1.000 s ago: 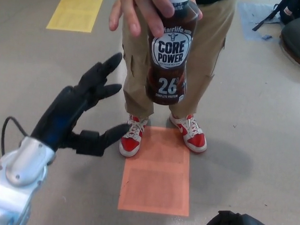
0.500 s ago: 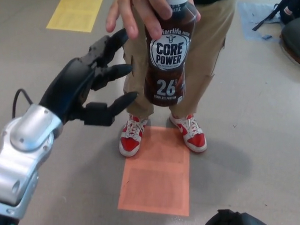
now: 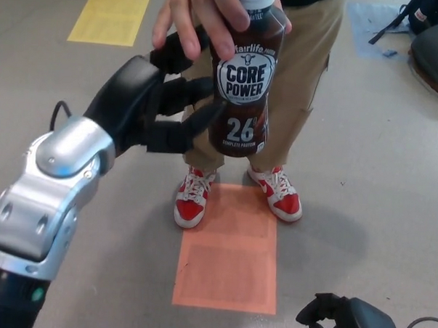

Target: The robot recieved a bottle of protein shake from a person using its left hand and then shake the protein up and down 2 two times and hand it back to the person

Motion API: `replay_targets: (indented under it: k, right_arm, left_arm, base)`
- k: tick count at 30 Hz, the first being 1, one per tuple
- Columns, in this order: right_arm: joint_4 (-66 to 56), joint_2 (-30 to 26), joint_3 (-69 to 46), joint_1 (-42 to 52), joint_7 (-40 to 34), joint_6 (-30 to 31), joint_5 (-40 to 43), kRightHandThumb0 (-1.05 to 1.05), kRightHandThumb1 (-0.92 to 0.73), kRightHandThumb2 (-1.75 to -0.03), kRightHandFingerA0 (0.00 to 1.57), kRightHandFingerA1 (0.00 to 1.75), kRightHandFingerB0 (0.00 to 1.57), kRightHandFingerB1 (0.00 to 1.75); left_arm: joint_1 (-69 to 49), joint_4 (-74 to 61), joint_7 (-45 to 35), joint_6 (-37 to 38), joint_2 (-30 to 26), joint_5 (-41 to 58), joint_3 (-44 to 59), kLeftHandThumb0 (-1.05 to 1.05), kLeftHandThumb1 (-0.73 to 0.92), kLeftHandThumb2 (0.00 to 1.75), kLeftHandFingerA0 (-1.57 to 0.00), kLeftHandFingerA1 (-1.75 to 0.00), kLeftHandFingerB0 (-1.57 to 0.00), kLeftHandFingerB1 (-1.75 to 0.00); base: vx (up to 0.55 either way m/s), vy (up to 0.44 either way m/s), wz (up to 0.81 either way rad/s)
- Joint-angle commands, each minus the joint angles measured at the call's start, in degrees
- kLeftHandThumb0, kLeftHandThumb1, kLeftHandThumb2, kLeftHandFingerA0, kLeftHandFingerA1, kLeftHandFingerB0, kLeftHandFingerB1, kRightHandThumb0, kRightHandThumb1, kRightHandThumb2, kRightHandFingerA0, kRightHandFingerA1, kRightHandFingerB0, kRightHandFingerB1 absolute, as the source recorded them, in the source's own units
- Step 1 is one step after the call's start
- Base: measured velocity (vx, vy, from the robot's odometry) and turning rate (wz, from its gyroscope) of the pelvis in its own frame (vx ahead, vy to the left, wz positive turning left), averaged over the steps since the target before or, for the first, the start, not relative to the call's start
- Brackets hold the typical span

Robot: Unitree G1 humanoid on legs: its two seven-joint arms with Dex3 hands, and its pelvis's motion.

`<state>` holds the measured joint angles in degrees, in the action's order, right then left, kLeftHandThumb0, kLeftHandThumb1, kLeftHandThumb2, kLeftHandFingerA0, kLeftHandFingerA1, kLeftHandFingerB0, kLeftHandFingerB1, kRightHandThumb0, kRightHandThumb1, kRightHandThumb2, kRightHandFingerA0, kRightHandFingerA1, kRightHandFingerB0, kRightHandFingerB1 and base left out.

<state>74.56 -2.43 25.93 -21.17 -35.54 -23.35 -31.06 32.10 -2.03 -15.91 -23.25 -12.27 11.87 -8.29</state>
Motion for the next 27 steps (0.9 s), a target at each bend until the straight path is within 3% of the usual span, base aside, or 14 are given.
replay_targets:
  k: [1, 6, 16, 27]
  right_arm:
    - [0.79, -1.1, -1.42, -2.79, 0.74, -0.12, 0.49, -0.39, -0.63, -0.98, 0.89, 0.75, 0.9, 0.65]
    - [0.72, -1.3, -1.67, -2.94, 0.87, -0.89, 0.74, -0.42, -0.66, -0.91, 0.91, 0.74, 0.9, 0.64]
    - [0.78, -1.42, -2.04, -3.31, 1.55, -1.59, 0.97, -0.44, -0.65, -0.92, 0.89, 0.77, 0.9, 0.64]
    - [0.77, -1.06, -2.94, -3.69, 2.44, -1.85, 1.46, -0.44, -0.64, -0.94, 0.88, 0.81, 0.9, 0.66]
  left_arm:
    - [10.13, -0.97, -3.87, -37.02, 3.73, 12.52, -0.4, -0.86, 0.51, 0.89, 0.0, -0.12, 0.0, 0.0]
    - [11.0, 0.05, -2.23, -39.28, 6.58, 12.21, 0.03, -0.82, 0.48, 0.86, 0.0, -0.14, 0.0, 0.0]
    - [11.01, 1.03, -0.63, -41.86, 9.88, 10.62, -0.2, -0.79, 0.47, 0.84, 0.0, -0.11, 0.0, 0.0]
    - [10.08, 3.22, -0.88, -40.43, 10.19, 7.62, -2.32, -0.78, 0.45, 0.83, 0.0, -0.1, 0.0, 0.0]
  base:
    - [0.0, 0.0, 0.0]
    - [0.0, 0.0, 0.0]
    - [0.0, 0.0, 0.0]
    - [0.0, 0.0, 0.0]
